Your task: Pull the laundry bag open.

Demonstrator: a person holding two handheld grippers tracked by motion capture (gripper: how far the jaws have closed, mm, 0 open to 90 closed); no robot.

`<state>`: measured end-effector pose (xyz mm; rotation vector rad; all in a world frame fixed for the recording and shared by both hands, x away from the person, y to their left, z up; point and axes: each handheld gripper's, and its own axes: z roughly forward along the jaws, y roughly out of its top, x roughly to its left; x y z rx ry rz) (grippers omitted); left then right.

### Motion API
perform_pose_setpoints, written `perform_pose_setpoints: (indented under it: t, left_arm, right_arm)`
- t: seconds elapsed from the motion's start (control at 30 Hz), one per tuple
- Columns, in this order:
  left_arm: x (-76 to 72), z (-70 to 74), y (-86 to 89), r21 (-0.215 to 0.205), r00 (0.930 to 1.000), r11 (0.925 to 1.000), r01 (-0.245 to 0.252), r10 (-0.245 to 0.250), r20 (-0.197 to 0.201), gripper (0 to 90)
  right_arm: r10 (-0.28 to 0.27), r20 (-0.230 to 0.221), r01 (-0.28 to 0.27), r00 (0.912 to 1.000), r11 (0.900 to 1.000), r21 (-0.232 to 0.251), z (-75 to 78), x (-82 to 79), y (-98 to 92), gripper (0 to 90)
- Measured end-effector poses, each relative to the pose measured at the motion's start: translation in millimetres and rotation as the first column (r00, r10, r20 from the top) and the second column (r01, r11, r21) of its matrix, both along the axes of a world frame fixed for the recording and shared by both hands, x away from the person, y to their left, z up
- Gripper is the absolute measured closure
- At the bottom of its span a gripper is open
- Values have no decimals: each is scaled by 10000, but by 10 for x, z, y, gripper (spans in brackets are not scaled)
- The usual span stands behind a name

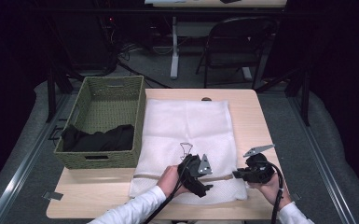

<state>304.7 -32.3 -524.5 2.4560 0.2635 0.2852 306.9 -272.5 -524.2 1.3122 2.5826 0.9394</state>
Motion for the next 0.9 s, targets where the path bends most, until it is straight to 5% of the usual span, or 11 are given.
perform_pose_setpoints:
  t: [0.6,0.9]
  left_arm:
    - [-61,-89,-344,-499,9957,9950,863,-845,374,417]
    - [-93,-146,-459,-619,9915,9917,1128,-1083,728,626]
  right_arm:
    - [-5,-118,6,9999,10000,61,-7,3,0,829]
    - [2,-95,-1,10000,9998,185,5,-7,3,829]
